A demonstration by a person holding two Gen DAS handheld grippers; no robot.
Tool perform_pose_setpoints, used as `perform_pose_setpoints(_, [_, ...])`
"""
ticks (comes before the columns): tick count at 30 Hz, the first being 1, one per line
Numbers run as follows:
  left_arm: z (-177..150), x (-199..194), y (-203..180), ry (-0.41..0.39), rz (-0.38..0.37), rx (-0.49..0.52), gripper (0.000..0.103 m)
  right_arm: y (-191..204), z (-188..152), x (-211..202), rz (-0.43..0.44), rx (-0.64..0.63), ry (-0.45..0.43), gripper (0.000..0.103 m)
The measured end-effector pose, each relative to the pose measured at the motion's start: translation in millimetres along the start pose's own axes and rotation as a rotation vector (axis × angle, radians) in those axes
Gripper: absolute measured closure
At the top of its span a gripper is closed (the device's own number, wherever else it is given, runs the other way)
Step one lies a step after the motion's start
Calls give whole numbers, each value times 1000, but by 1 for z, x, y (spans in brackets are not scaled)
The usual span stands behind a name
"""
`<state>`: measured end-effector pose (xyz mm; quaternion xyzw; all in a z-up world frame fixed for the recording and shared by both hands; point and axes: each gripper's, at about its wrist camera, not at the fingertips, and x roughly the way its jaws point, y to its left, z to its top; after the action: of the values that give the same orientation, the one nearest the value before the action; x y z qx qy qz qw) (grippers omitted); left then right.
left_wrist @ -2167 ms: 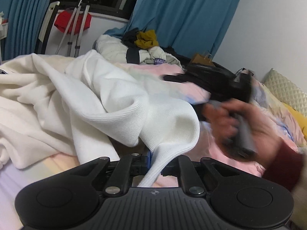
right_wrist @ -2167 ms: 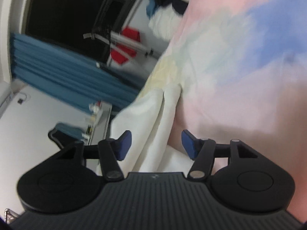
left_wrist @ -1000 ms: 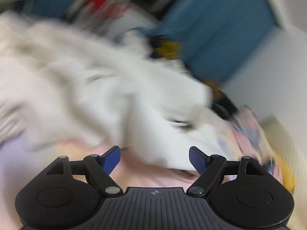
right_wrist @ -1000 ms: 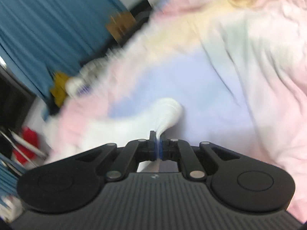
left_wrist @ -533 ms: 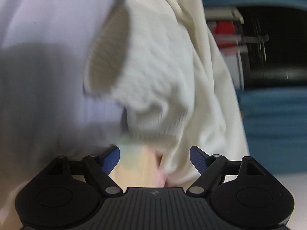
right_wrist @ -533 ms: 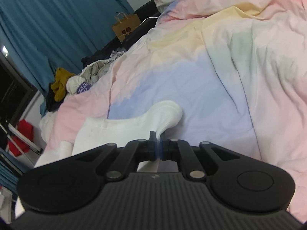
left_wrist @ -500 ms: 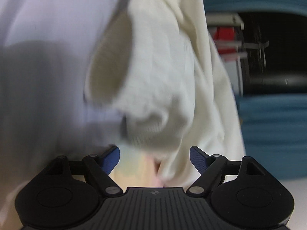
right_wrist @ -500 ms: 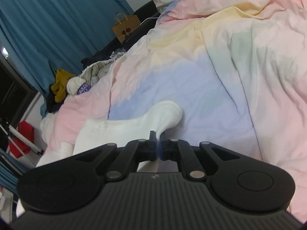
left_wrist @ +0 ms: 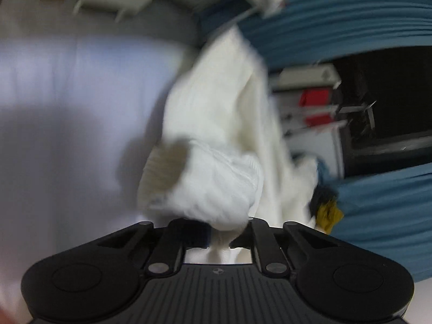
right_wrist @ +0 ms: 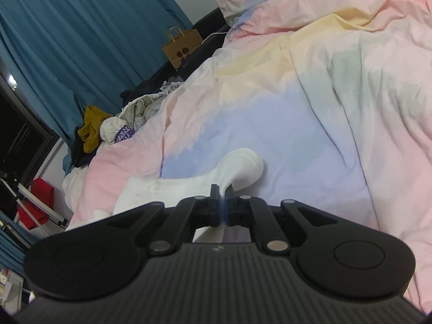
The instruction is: Fold clothes
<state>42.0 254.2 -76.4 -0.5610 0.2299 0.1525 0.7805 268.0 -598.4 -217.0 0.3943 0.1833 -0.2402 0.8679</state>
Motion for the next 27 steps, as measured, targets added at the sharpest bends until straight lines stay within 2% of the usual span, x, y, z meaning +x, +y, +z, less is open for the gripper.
perform_pose_setpoints(2, [21, -37, -3, -108, -2, 38, 96, -4, 1, 1, -3, 19, 14, 97])
perform_pose_setpoints(3, [24, -45, 1, -126, -2, 34, 96, -7, 1, 1, -7, 40, 26, 97])
perform_pose_setpoints(7, [19, -61, 26, -143, 10, -4, 96, -15, -1, 5, -38, 89, 75, 97])
perform_pose_setpoints(10, [22, -70, 53, -126, 14, -85, 96, -11, 0, 3, -37, 79, 85, 97])
perform_pose_setpoints(11, [22, -75, 58, -126, 17, -90, 96, -7, 4, -3, 3, 70, 65, 97])
perform_pose_setpoints(12, [21, -79, 59, -130, 24, -80, 96, -2, 9, -13, 78, 64, 16, 97])
perform_pose_setpoints(14, [20, -87, 63, -137, 39, -56, 96, 6, 21, -41, 229, 34, -118, 98])
perform_pose_setpoints(16, [22, -87, 62, -138, 56, -32, 96, 10, 31, -68, 304, -6, -224, 98])
perform_pose_setpoints(18, [21, -81, 61, -116, 66, -29, 96, 3, 35, -79, 279, 35, -216, 98])
perform_pose_setpoints(21, [25, -67, 64, -89, 77, -18, 95, -17, 24, -64, 59, 55, -85, 98])
perform_pose_setpoints(23, [26, -61, 65, -76, 86, -11, 95, -31, 11, -42, -139, 19, 54, 98])
perform_pose_setpoints(25, [27, -55, 66, -65, 96, -5, 93, -50, -1, -24, -213, 56, 166, 98])
perform_pose_setpoints(26, [28, -53, 67, -62, 111, 3, 91, -55, -4, -20, -222, 61, 189, 97])
perform_pose_setpoints(27, [30, -50, 67, -61, 132, 14, 89, -51, -4, -23, -224, 51, 175, 97])
